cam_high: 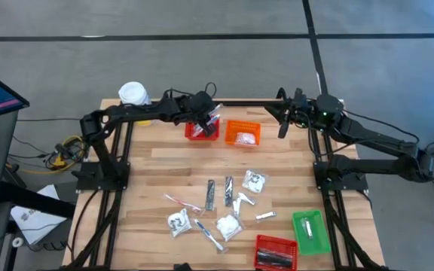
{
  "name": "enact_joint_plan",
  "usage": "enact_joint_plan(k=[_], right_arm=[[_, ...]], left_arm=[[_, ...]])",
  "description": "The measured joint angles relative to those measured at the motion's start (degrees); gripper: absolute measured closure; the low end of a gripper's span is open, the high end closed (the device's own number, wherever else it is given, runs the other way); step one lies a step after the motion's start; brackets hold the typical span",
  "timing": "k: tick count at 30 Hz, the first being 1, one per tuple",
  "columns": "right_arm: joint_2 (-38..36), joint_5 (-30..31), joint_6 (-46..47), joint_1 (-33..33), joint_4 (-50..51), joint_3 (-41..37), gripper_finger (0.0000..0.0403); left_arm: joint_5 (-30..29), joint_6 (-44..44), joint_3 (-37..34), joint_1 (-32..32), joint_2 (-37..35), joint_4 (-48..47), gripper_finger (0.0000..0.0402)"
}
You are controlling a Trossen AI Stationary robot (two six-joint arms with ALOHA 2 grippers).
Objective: Pick & Place Travel size toiletries
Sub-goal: Put the blue toothbrush into the top red bin
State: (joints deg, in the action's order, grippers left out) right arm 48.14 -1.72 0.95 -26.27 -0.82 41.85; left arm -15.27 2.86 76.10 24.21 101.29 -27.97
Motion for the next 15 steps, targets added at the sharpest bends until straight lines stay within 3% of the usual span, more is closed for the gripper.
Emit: enact_joint_plan(k=[15], right_arm=[[0.0, 0.0, 0.1, 0.4, 0.4, 0.0, 0.0326]], left_arm=[[-1.0, 0.1, -8.0, 1.0, 0.5, 6.0, 0.0386]])
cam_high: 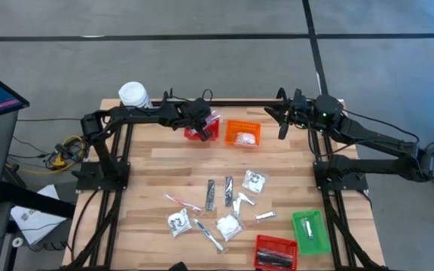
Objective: Pick & Place Travel size toiletries
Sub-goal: Put the blue toothbrush into the top red bin, then put the white cotton pack into the orange bin
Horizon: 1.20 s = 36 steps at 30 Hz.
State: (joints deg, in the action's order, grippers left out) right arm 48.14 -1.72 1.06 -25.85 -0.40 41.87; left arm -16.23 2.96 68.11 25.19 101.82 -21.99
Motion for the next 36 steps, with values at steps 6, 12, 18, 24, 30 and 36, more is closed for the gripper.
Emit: enact_joint_plan(k=[6, 12, 18, 24, 30, 36], right_arm=[[0.0, 0.0, -0.1, 0.0, 0.0, 0.0, 0.0326], [0.0, 0.0, -0.1, 0.0, 0.0, 0.0, 0.0326], [0.0, 0.0, -0.1, 0.0, 0.0, 0.0, 0.0326], [0.0, 0.0, -0.1, 0.0, 0.0, 0.0, 0.0326], [0.0, 0.0, -0.1, 0.0, 0.0, 0.0, 0.0326], [0.0, 0.0, -0.1, 0.0, 0.0, 0.0, 0.0326]], left_arm=[[-0.1, 0.0, -0.4, 0.4, 0.0, 1.0, 0.0365], [-0.1, 0.0, -0.4, 0.3, 0.0, 2.0, 0.0354], [-0.1, 0.4, -0.4, 0.3, 0.0, 1.9, 0.0353], [-0.1, 0.7, -0.4, 0.3, 0.0, 1.8, 0.0349], [-0.9, 1.5, -0.4, 0.3, -0.1, 1.5, 0.0306], [-4.6, 2.0, -0.4, 0.3, -0.1, 1.5, 0.0237]])
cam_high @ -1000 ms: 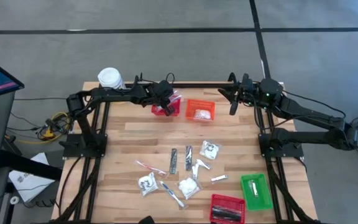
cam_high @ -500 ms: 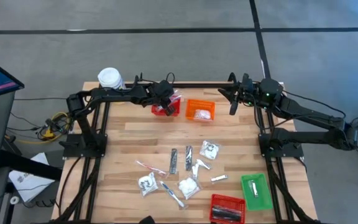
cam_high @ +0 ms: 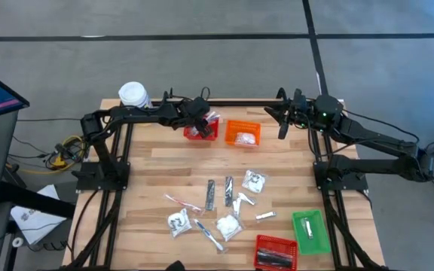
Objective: Pick & Place Travel size toiletries
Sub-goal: Put the white cotton pack into the orange bin
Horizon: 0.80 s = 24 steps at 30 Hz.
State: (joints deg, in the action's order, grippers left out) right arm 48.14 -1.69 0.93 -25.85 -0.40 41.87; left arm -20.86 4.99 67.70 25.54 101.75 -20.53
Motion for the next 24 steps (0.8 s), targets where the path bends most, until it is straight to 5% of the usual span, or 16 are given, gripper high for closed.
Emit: enact_joint_plan(k=[10, 24], right_arm=[[0.0, 0.0, -1.3, 0.0, 0.0, 0.0, 0.0326], [0.0, 0.0, -1.4, -0.1, 0.0, 0.0, 0.0326]], left_arm=[[-0.2, 0.0, 0.0, -1.0, 0.0, 0.2, 0.0175], [-0.2, 0.4, 0.0, -5.8, -0.4, 1.2, 0.0193]])
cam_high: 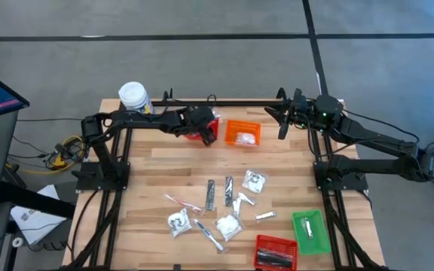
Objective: Pick & Place Travel size toiletries
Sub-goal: Put the white cotton pack into the orange bin
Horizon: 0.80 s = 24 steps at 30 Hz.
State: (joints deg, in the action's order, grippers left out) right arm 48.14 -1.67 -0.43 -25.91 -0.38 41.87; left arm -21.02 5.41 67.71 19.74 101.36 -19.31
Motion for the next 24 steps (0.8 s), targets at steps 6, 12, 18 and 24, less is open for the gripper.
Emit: enact_joint_plan(k=[6, 12, 18, 24], right_arm=[[0.0, 0.0, 0.0, 0.0, 0.0, 0.0, 0.0326], [0.0, 0.0, 0.0, 0.0, 0.0, 0.0, 0.0326], [0.0, 0.0, -0.1, 0.0, 0.7, 0.0, 0.0326], [0.0, 0.0, -0.2, 0.0, 1.3, 0.0, 0.0326]], left_arm=[[0.0, 1.0, 0.1, -2.4, -1.1, 0.3, 0.0199], [0.0, 2.6, 0.1, -5.6, -2.1, 0.2, 0.0198], [0.1, 3.6, 0.1, -9.9, -2.1, 0.2, 0.0203], [0.1, 4.3, 0.1, -14.0, -2.1, 0.2, 0.0206]])
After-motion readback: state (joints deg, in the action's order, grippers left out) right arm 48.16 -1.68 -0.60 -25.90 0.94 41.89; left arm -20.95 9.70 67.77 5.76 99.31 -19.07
